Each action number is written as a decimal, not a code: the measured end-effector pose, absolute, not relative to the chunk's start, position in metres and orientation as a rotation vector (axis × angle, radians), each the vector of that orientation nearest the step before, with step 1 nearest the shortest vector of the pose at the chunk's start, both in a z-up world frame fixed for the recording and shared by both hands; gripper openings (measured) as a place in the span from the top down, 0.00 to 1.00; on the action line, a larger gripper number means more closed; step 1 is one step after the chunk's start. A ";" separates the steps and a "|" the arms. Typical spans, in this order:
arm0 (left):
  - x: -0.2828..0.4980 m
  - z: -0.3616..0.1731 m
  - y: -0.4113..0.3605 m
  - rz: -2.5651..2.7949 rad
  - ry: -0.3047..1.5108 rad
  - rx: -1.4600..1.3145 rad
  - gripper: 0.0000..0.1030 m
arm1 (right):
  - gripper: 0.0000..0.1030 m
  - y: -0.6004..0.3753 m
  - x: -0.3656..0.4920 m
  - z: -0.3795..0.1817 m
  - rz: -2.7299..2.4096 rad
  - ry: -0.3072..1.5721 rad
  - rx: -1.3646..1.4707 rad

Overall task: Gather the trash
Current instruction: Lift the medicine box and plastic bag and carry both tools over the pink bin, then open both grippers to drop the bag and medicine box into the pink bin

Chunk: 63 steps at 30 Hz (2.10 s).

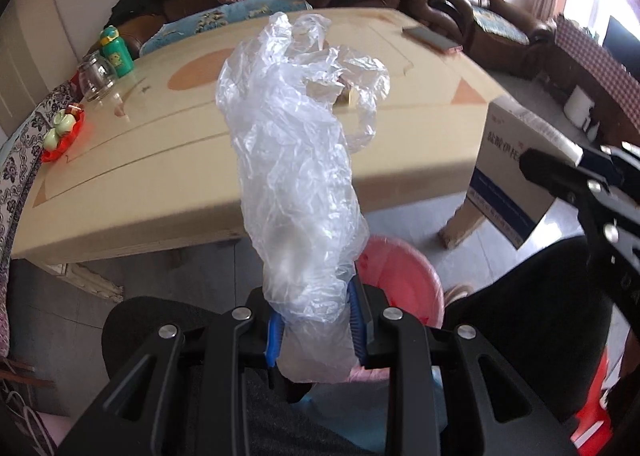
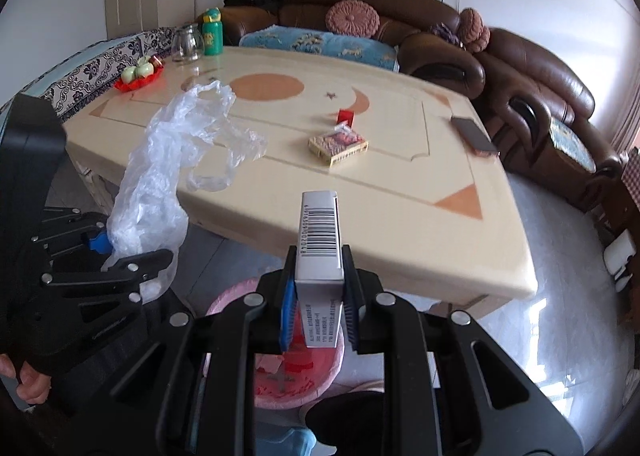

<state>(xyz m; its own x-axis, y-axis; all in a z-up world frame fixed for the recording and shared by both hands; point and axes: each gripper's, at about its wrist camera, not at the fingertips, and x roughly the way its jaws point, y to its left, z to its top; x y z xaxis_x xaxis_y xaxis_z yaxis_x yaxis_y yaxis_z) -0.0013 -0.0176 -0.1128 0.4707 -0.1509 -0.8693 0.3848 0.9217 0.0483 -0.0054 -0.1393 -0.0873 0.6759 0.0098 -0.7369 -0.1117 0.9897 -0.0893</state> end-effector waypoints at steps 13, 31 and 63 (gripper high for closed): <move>-0.014 -0.167 -0.020 -0.404 1.163 0.345 0.74 | 0.80 -0.148 -0.005 -0.135 0.063 0.934 -0.088; -0.008 -0.253 -0.035 -0.465 1.394 0.358 0.74 | 0.80 -0.143 0.008 -0.217 0.101 1.109 -0.013; 0.039 -0.340 -0.028 -0.456 1.681 0.259 0.73 | 0.80 -0.137 0.041 -0.311 0.138 1.320 0.063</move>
